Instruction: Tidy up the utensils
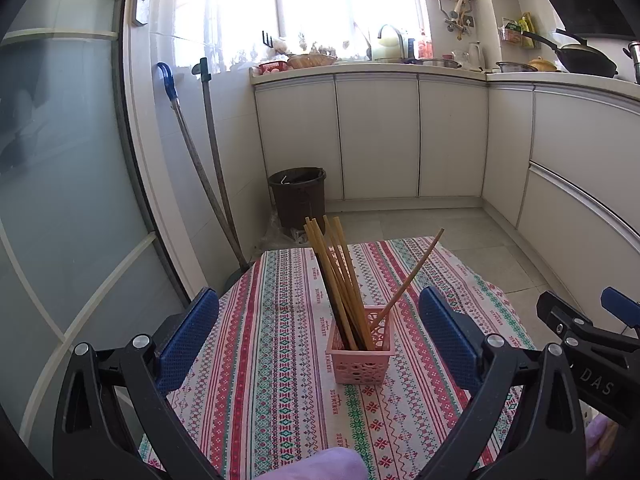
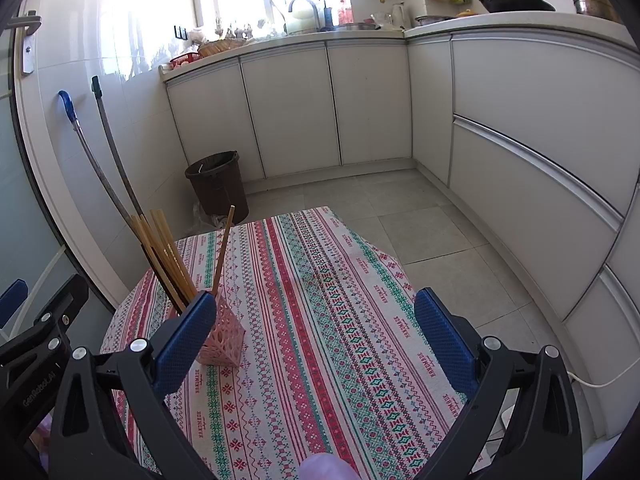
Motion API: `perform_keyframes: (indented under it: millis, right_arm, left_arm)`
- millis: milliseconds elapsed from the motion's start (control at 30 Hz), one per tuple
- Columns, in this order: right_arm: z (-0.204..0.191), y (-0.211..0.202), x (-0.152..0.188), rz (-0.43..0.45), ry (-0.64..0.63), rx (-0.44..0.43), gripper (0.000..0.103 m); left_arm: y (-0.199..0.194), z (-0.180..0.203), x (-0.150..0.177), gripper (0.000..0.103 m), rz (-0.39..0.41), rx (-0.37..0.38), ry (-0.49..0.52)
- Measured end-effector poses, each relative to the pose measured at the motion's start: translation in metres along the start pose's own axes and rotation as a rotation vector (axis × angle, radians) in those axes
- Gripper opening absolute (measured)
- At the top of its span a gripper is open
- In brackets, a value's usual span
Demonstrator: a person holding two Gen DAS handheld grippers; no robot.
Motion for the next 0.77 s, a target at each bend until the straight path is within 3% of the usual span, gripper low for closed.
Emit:
perform_keyframes:
  millis: [467,767]
  right_arm:
    - [0.0042,0.0032,0.0038,-0.018,0.019,0.001,0.097]
    - [0.0056,0.0035,0.0038,-0.019,0.019,0.003,0.096]
  left_arm:
    - [-0.0028,0.0076,0.0052,0.089,0.019,0.019,0.043]
    - [-0.0038,0.0036,0.0019,0.096,0.025,-0.028,0.035]
Point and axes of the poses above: each gripper's, at about its wrist camera, not at the fingertips, and y roughly the way its jaws point, z to its right, x to its underside, the point moved 6 cm from there along y, roughly the way its jaws point, and after that the axes turned 4 degrees about -x, right-handed, at the moved point
